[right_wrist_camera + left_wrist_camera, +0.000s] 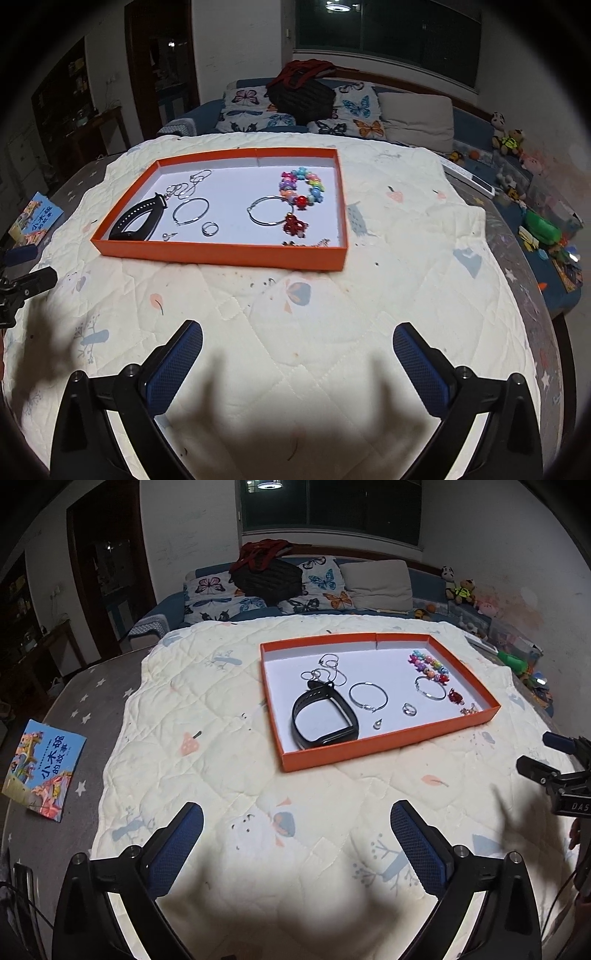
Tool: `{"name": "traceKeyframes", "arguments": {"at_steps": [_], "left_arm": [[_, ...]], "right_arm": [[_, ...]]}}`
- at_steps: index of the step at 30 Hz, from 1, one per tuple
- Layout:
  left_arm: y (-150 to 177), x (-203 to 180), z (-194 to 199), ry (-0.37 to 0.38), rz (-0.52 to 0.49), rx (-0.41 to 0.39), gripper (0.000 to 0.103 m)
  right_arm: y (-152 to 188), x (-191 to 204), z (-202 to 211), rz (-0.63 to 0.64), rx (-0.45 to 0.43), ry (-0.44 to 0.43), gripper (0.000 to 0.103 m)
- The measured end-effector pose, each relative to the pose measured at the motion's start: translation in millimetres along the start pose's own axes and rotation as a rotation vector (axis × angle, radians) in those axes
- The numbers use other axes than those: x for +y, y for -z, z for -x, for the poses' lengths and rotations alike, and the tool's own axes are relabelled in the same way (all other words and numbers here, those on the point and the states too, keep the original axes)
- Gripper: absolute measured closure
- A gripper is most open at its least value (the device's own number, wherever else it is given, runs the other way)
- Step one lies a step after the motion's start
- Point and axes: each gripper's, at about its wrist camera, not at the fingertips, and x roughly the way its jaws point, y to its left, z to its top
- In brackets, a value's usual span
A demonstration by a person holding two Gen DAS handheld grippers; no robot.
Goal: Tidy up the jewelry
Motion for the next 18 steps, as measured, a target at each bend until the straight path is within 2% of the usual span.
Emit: {"name": "traceKeyframes", "arguments": {"at_steps": [8,18], "left_arm": [[10,3,-3,-0.020,0.004,0.017,0.000],[15,11,-7,-0.003,0.040,0.019,0.000]], "right_arm": [[9,-4,-2,-0.005,0.006,0.026,0.000],[15,-9,-6,-0.022,0.016,0.019,0.000]]}}
